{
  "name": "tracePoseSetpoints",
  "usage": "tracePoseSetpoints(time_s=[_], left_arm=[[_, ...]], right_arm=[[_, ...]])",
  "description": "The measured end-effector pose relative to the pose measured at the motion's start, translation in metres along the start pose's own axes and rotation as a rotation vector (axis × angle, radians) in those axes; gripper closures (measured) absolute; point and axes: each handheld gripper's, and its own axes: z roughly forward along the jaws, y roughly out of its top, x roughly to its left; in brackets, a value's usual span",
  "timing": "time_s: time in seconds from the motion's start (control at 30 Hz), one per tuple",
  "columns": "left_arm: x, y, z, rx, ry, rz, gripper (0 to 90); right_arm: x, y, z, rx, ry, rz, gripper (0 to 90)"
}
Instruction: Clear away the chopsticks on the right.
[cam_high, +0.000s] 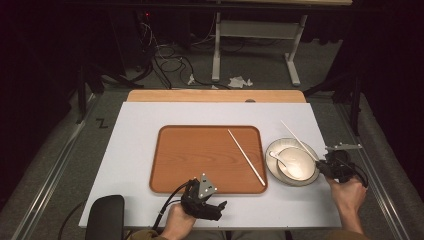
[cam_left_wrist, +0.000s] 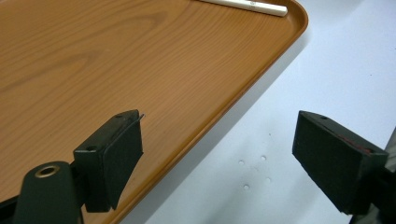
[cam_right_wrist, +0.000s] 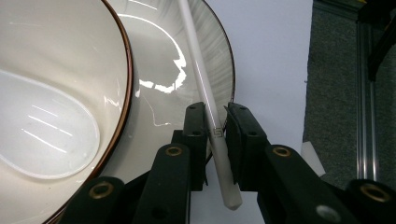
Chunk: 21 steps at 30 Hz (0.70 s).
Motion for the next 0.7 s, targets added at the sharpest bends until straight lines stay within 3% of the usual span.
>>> tracePoseSetpoints(time_s=[0.7], left_arm=[[0.0002,0.0002,0.0001,0.001,-0.003,-0.001,16.4]], right_arm=[[0.0029,-0.0006,-0.0024,-0.023,-0.024,-0.015,84.8]])
